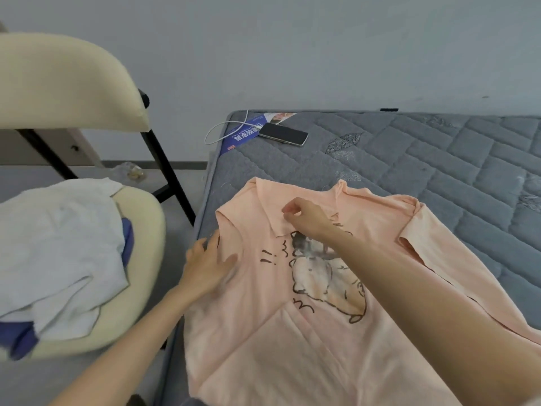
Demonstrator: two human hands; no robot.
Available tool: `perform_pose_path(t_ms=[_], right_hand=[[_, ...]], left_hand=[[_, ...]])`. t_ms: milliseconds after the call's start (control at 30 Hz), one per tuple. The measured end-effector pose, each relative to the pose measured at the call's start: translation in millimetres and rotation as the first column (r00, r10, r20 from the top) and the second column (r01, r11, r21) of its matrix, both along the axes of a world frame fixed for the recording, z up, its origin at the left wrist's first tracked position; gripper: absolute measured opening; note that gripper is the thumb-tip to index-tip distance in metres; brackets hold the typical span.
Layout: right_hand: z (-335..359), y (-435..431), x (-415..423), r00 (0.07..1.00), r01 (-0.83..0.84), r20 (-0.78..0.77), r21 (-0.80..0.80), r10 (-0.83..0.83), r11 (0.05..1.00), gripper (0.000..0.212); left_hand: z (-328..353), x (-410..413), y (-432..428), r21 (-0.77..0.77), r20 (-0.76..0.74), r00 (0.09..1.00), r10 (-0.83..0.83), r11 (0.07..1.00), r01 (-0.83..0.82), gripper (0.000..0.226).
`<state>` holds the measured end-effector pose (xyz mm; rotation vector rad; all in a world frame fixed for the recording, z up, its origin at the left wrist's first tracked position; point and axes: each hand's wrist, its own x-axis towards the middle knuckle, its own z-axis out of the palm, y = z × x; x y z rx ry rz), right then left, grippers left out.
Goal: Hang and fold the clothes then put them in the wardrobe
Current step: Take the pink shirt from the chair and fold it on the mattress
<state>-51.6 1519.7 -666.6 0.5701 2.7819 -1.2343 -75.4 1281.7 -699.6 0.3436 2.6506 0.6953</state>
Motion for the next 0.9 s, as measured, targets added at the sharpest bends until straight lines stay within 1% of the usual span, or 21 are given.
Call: perform_pose_path(t_ms=[67, 133, 167, 267, 333, 400, 467, 567, 667, 733, 800, 900], right_hand=[[-0.8, -13.4, -10.9, 0.999, -0.048, 0.015, 0.053, 0.047, 0.997, 0.023], [-3.2, -25.2, -21.5, 0.995, -0.085, 0.069, 0.099, 0.078, 0.991, 0.029], [-4.6, -30.7, -26.3, 0.991, -0.1, 0.1, 0.116, 0.089, 0.988, 0.032], [-9.7, -47.0, -40.5, 0.98, -0.153, 0.155, 0.161, 0.128, 0.975, 0.038], [-13.9, -58.2, -49.5, 0.975, -0.173, 0.172, 0.181, 0.142, 0.968, 0.043], [-18.8, -68.3, -57.9, 0.972, -0.168, 0.192, 0.154, 0.137, 0.974, 0.049], [-23.8, -78.0, -65.3, 0.967, -0.139, 0.231, 0.116, 0.109, 0.983, 0.062], [-28.7, -97.1, -75.4, 0.951, -0.11, 0.304, 0.183, 0.05, 0.977, 0.085], [-34.6, -116.5, -82.1, 0.925, -0.13, 0.378, 0.23, 0.035, 0.964, 0.103], [-41.7, -124.5, -85.0, 0.919, -0.117, 0.393, 0.25, 0.01, 0.961, 0.106], [-48.9, -129.7, -87.9, 0.92, -0.066, 0.389, 0.301, -0.059, 0.951, 0.103], [-56.0, -134.8, -93.5, 0.923, 0.04, 0.344, 0.353, -0.17, 0.935, 0.091]], left_hand=[[-5.3, 15.0, -14.8, -0.075, 0.097, 0.995, 0.022, 0.997, -0.015, 0.089], [-11.4, 32.4, -28.3, -0.078, 0.214, 0.975, 0.053, 0.996, -0.037, 0.107], [-14.2, 41.5, -34.4, -0.086, 0.246, 0.967, 0.061, 0.995, -0.041, 0.115], [-19.2, 65.8, -45.2, -0.154, 0.226, 0.971, 0.079, 0.987, -0.045, 0.13], [-19.5, 78.2, -48.8, -0.121, 0.228, 0.967, 0.109, 0.989, -0.083, 0.134], [-20.5, 88.6, -52.6, -0.052, 0.284, 0.953, 0.109, 0.994, -0.098, 0.138], [-20.6, 97.8, -56.6, -0.027, 0.342, 0.937, 0.073, 0.997, -0.068, 0.142], [-19.6, 102.1, -61.0, -0.02, 0.388, 0.921, 0.04, 0.999, -0.035, 0.145], [-17.4, 102.5, -62.1, 0.014, 0.366, 0.931, -0.018, 1.0, 0.014, 0.145], [-18.3, 104.7, -61.6, 0.068, 0.32, 0.943, -0.094, 0.995, 0.076, 0.147], [-18.7, 107.2, -61.2, 0.085, 0.255, 0.956, -0.141, 0.989, 0.123, 0.147], [-16.2, 109.0, -58.9, 0.051, 0.215, 0.971, -0.102, 0.994, 0.093, 0.141]])
